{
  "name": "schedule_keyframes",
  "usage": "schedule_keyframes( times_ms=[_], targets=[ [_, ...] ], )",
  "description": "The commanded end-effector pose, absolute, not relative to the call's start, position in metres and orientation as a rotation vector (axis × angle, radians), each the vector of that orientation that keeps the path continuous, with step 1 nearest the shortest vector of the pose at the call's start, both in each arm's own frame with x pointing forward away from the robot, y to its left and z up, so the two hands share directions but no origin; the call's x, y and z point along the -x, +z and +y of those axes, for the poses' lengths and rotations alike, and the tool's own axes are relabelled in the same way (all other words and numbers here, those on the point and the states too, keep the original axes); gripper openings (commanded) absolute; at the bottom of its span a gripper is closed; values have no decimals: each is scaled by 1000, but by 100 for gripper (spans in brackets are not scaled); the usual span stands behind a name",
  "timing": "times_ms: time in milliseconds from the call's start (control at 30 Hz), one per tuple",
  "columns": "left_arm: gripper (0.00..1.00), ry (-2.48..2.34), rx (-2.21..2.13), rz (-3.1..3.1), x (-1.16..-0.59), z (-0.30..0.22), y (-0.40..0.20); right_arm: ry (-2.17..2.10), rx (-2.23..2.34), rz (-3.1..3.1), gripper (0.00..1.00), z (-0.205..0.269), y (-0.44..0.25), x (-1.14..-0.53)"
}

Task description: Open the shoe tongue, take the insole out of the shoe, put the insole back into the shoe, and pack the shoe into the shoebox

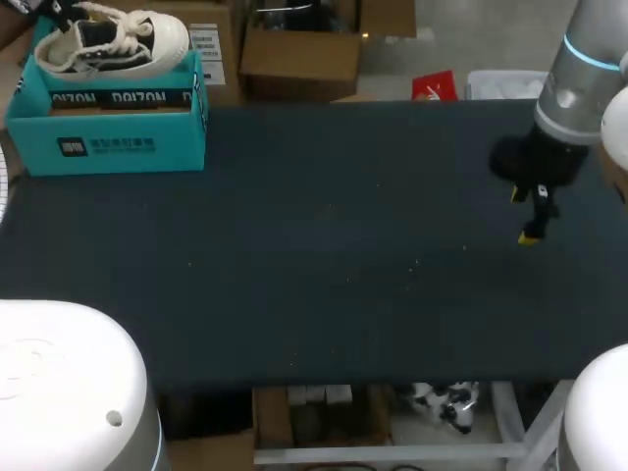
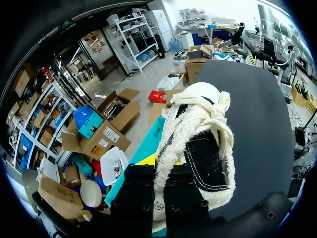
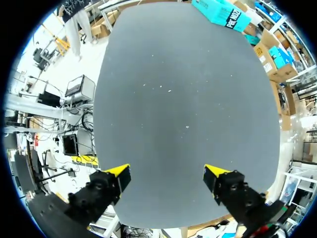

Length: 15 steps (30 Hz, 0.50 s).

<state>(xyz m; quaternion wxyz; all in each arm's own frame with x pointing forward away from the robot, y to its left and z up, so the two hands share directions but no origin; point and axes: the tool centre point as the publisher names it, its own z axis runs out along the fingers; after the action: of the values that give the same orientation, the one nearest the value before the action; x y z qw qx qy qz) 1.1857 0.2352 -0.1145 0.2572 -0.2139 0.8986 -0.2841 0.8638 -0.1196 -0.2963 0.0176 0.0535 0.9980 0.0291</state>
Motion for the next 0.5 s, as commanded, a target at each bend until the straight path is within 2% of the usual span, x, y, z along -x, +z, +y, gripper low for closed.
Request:
schedule_keyframes(
  times_ms=[33, 500],
  targets=[
    [0, -814, 569, 2542, -1235, 266, -127, 88, -166, 3102, 100, -120, -295, -863],
    [0, -672, 558, 2713, -1250, 288, -223, 88, -166, 3102, 100, -120, -295, -863]
  ],
)
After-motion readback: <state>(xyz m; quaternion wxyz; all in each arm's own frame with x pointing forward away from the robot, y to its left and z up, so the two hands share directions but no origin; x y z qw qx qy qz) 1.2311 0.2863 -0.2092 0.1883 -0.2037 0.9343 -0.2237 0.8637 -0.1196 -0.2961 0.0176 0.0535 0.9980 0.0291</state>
